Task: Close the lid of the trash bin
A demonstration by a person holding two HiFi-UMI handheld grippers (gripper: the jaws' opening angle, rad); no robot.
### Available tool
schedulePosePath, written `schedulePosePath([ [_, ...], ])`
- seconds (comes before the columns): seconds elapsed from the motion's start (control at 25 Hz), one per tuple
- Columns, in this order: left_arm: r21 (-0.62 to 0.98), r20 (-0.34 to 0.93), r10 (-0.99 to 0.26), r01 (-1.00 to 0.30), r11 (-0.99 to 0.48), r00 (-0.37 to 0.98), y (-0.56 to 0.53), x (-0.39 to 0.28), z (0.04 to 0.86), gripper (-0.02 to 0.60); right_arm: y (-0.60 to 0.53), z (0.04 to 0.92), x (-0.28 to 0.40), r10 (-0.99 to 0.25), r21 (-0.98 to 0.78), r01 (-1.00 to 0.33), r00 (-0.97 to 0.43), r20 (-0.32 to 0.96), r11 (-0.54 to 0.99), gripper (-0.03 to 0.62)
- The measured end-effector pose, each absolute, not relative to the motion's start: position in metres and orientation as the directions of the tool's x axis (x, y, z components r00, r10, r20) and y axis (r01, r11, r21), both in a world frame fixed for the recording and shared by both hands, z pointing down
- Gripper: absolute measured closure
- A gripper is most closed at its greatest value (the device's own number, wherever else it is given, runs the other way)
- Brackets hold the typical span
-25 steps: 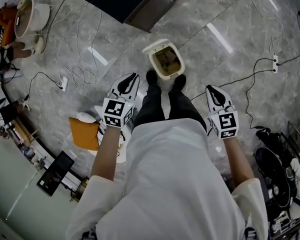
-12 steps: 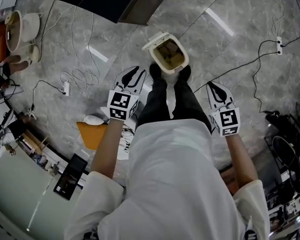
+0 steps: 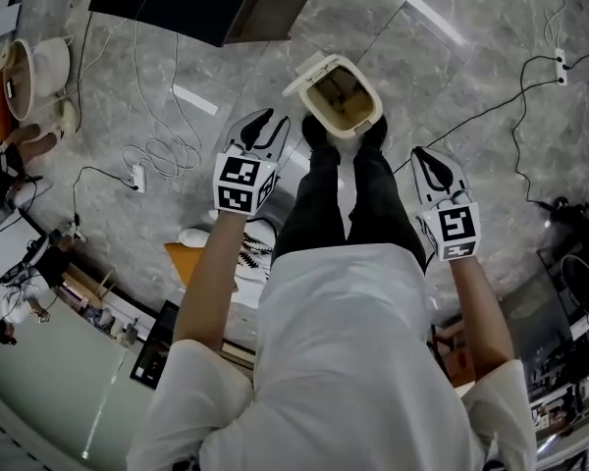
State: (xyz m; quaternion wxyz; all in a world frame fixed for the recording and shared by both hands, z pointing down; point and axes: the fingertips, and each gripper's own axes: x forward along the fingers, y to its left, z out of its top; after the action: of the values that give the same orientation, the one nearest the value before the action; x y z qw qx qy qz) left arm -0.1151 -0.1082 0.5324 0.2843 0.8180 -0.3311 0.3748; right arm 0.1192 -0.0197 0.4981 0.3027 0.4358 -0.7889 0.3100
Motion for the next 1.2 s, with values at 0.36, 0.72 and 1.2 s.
schedulePosePath([
  [0.36,0.273,0.824,-0.280,-0.778,-0.565,0.493,-0.140,-0.123,0.597,0.453,-0.015,0.533,0.103,-0.470,-0.252,-0.874,-0.444,0.763,0.416,0.559],
  [0.72,0.340,0.852,-0.190,-0.791,-0.509,0.488,-0.154,-0.129,0.656,0.453,-0.016,0.556,0.098,-0.452,-0.276,-0.879,-0.443,0.774,0.388,0.559],
  [1.2,0.505,0.831,-0.103,-0.820,-0.268,0.546,-0.152,-0.125,0.709,0.453,-0.011,0.581,0.095,-0.419,-0.301,-0.877,-0.450,0.789,0.375,0.559],
])
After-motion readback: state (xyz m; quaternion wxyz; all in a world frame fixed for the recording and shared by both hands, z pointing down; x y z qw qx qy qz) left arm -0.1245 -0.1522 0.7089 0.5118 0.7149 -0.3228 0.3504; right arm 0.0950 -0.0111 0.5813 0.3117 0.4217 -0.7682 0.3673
